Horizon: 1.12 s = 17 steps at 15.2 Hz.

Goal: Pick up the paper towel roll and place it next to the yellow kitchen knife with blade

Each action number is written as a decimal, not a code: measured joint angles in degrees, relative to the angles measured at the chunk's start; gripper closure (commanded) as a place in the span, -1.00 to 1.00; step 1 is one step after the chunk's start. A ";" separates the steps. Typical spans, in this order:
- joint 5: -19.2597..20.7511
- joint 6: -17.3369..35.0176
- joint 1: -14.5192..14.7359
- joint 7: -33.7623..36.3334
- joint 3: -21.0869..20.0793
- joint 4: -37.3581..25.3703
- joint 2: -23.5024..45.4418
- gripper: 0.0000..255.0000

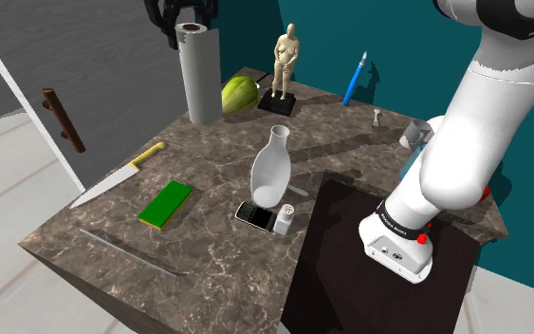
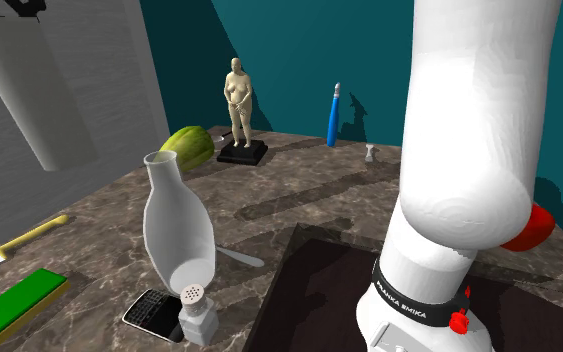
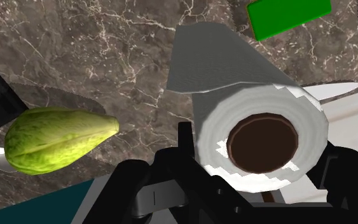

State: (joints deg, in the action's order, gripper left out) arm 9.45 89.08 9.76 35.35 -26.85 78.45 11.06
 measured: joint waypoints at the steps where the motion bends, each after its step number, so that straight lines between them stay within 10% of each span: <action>1: -0.09 0.90 -0.11 0.02 0.03 1.05 -0.17 1.00; 17: -0.92 14.03 -1.36 0.44 0.46 16.13 -2.36 1.00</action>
State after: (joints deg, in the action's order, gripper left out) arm 8.53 103.12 8.40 35.79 -26.40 94.58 8.71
